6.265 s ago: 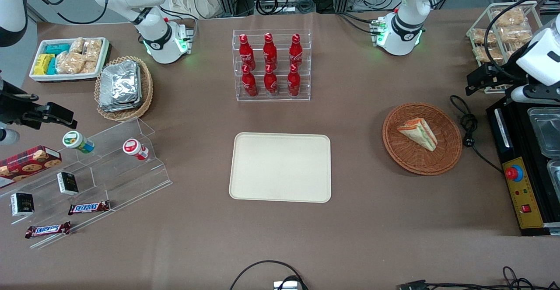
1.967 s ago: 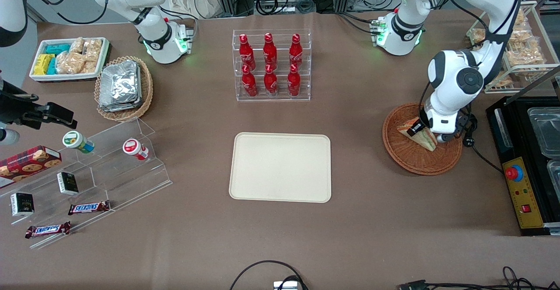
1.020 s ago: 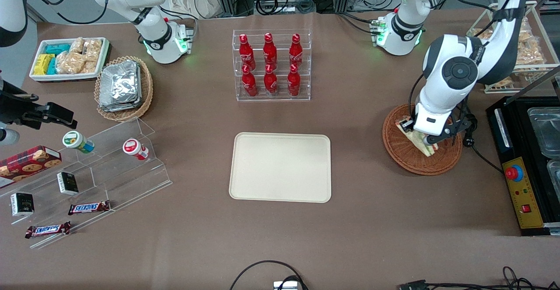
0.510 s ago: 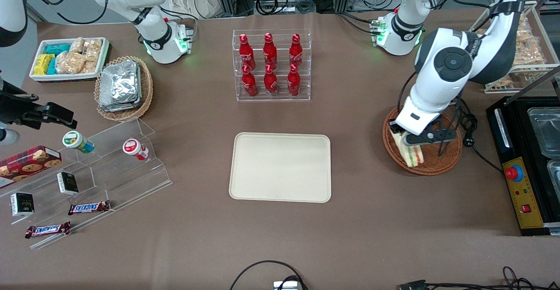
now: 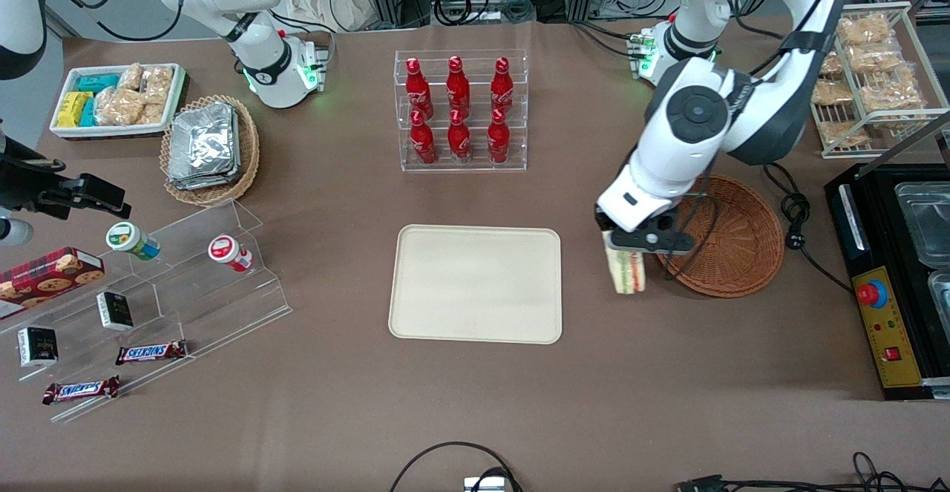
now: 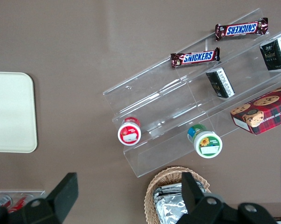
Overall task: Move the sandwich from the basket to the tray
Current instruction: 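Carry the sandwich with the left gripper over to the beige tray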
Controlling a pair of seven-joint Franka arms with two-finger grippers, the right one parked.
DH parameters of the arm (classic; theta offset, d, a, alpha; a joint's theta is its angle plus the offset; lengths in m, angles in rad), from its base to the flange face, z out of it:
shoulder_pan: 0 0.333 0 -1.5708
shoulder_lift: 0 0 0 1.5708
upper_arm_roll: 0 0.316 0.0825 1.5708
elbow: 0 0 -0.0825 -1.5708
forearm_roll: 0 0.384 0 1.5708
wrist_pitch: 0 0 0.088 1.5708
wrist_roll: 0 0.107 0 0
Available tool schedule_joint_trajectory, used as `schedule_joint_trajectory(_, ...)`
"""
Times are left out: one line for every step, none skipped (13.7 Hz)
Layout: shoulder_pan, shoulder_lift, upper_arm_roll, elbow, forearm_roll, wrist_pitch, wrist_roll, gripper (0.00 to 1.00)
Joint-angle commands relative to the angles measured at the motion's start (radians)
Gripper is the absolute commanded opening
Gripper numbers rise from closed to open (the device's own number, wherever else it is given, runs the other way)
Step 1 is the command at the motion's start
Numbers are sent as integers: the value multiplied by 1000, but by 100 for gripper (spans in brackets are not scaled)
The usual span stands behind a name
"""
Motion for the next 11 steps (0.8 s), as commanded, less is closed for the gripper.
schedule_joint_trajectory(-42,31,-5,38,40,17,-39,25)
schedule_joint_trajectory(-61,34,-5,38,57,23,-65,25)
schedule_joint_trajectory(-91,49,-5,42,60,26,-89,25)
schedule_joint_trajectory(-111,67,-5,53,64,26,-99,25)
schedule_joint_trajectory(-134,95,-5,59,77,32,-99,25)
schedule_joint_trajectory(-152,121,-5,62,102,47,-111,25)
schedule_joint_trajectory(-157,138,-5,67,119,49,-128,25)
schedule_joint_trajectory(-157,146,-5,67,134,51,-135,25)
schedule_joint_trajectory(-157,152,-5,67,137,54,-139,25)
schedule_joint_trajectory(-158,167,-5,69,139,67,-146,25)
schedule_joint_trajectory(-158,181,-5,70,140,93,-155,25)
